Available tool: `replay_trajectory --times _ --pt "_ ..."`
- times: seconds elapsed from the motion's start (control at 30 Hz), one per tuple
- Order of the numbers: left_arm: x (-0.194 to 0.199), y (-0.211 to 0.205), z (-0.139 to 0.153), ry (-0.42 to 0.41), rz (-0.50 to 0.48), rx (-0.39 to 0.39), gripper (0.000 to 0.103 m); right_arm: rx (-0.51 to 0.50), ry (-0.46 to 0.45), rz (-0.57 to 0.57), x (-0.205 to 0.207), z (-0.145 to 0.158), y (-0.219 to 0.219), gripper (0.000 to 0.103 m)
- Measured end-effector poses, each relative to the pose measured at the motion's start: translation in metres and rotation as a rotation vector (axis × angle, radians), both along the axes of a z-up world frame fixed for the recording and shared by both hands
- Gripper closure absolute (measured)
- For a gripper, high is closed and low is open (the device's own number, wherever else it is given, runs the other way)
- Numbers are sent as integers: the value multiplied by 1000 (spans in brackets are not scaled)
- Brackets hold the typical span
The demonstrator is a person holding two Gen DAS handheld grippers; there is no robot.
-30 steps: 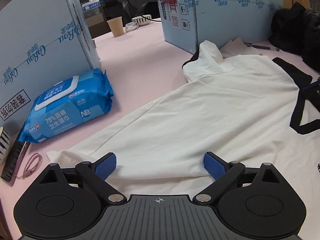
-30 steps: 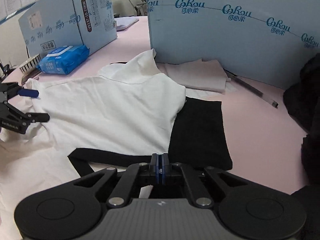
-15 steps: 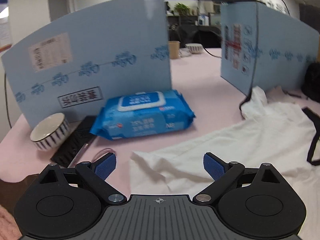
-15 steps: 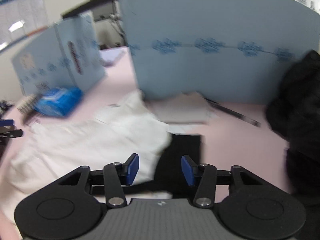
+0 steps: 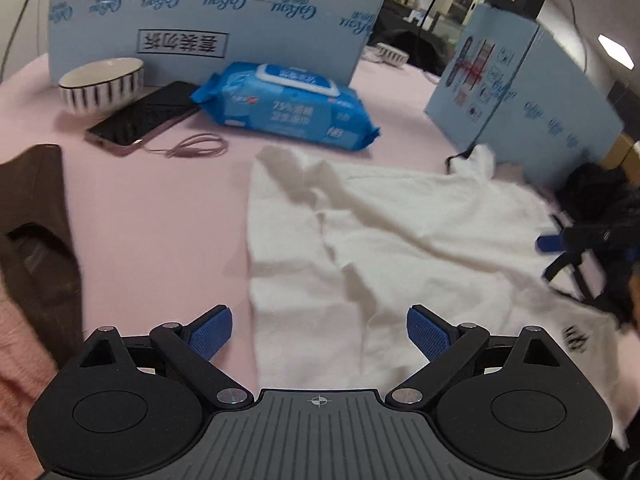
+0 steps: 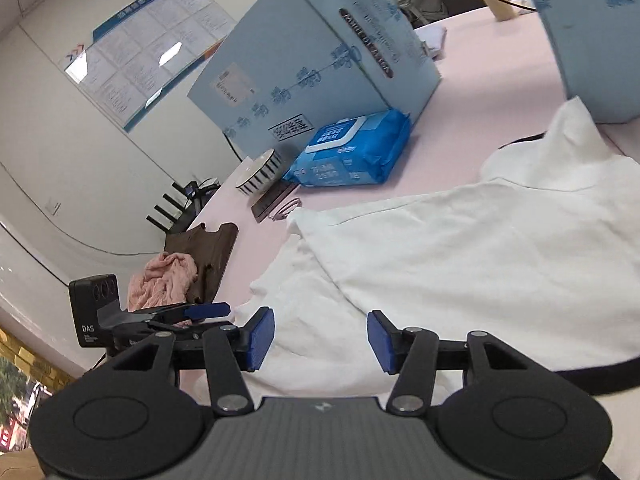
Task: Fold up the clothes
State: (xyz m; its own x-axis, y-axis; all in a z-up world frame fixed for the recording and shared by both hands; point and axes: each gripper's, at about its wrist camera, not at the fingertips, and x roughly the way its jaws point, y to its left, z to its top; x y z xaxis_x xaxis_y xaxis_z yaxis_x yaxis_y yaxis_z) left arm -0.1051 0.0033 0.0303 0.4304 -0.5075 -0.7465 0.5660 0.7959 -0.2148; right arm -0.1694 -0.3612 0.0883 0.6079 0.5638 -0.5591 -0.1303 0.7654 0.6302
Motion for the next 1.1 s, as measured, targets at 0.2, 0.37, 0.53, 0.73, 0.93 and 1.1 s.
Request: replay_trajectory --times 0.2,0.37,0.53,0.73,0.93,1.1 --pt "-33 1 -1 -41 -88 -15 7 -127 -34 21 72 17 60 49" --pt "-49 2 9 -123 -131 -27 7 -131 122 58 109 13 95 50" --pt "-57 5 19 -244 -187 -26 7 -22 237 141 31 48 87 49" --pt "-42 -4 6 -146 -305 -132 7 -12 -11 -100 -94 154 53 29" --pt "-37 -10 -9 -88 -271 -123 11 35 -226 -107 -55 183 66 17" --pt "-33 -4 -11 -30 -283 -175 34 81 -126 -97 32 142 80 24"
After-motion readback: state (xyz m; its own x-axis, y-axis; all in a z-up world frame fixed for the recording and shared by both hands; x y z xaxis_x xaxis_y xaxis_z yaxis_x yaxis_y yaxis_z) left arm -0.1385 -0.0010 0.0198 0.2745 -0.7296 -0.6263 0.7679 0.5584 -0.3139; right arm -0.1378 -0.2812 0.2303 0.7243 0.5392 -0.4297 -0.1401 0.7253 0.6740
